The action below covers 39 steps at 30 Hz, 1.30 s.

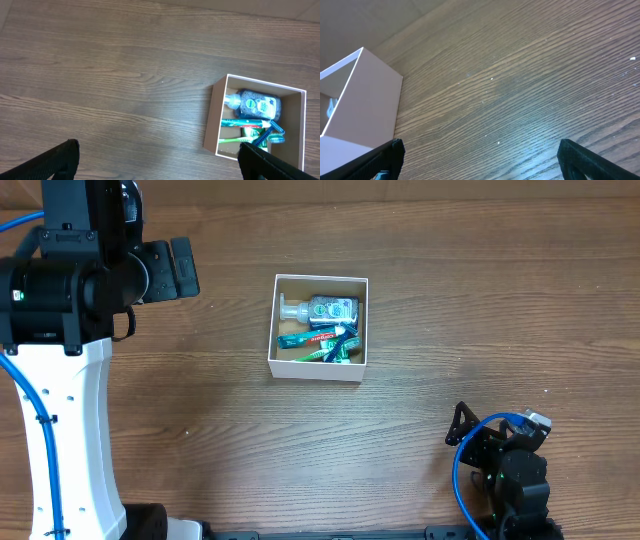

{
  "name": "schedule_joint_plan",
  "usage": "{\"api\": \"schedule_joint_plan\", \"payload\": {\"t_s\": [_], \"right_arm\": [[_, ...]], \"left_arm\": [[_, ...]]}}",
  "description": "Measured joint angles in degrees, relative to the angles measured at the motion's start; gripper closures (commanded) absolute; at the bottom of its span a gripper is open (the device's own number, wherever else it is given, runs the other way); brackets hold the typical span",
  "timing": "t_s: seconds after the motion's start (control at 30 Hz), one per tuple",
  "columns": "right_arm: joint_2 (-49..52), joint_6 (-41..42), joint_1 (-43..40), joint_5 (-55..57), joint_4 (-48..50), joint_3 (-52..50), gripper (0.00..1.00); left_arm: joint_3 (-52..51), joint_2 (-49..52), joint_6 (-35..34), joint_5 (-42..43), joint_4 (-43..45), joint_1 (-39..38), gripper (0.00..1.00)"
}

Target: Pack container

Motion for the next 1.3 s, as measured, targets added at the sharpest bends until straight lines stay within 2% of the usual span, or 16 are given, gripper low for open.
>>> {"api": "schedule_joint_plan", "payload": {"t_s": [0.2, 0.27, 0.37, 0.43, 0.57, 0.63, 0.67, 0.7, 0.77, 1.03, 1.13, 1.3], "right_arm": [[0.0, 0.02, 0.0, 0.0, -0.02, 0.0, 0.0], [0.0, 0.02, 0.0, 0.0, 0.0, 0.0, 0.0], [-0.04, 0.02, 0.0, 0.0, 0.07, -0.02, 0.0], [-0.04, 0.02, 0.0, 0.0, 0.11, -0.04, 0.0], [-0.07, 0.0, 0.0, -0.02, 0.15, -0.04, 0.0], [-0.07, 0.02, 0.0, -0.04, 0.31, -0.07, 0.0], [-0.07, 0.0, 0.0, -0.02, 0.28, -0.07, 0.0], [-0.09, 0.02, 0.0, 0.0, 0.24, -0.09, 0.0], [-0.09, 0.02, 0.0, -0.04, 0.35, -0.09, 0.0], [-0.11, 0.02, 0.0, -0.02, 0.28, -0.09, 0.0], [-0.11, 0.04, 0.0, -0.02, 0.31, -0.09, 0.0], [-0.11, 0.02, 0.0, -0.02, 0.31, -0.09, 0.0]], "left_arm": [[-1.2, -0.94, 2.19, -3.52, 0.26, 0.0, 0.0], [-6.25, -4.61, 3.61, -5.55, 1.88, 0.0, 0.0], [-16.79, -13.22, 4.87, -6.78, 10.95, 0.0, 0.0], [-29.73, -22.47, 5.79, -7.04, 23.71, 0.02, 0.0], [-51.43, -36.61, 8.83, -6.01, 40.28, 0.02, 0.0], [-67.82, -45.48, 10.36, -4.37, 50.77, 0.02, 0.0], [-69.09, -46.21, 10.69, -4.22, 50.88, 0.02, 0.0], [-78.86, -51.39, 10.97, -2.91, 55.89, 0.02, 0.0], [-90.09, -57.9, 10.97, -1.42, 61.42, 0.04, 0.0], [-114.88, -76.96, 4.85, 3.15, 65.83, 4.11, 0.0], [-118.33, -81.13, 4.31, 4.92, 66.1, 4.39, 0.0], [-118.49, -84.46, 4.15, 6.12, 66.69, 4.39, 0.0]]}}
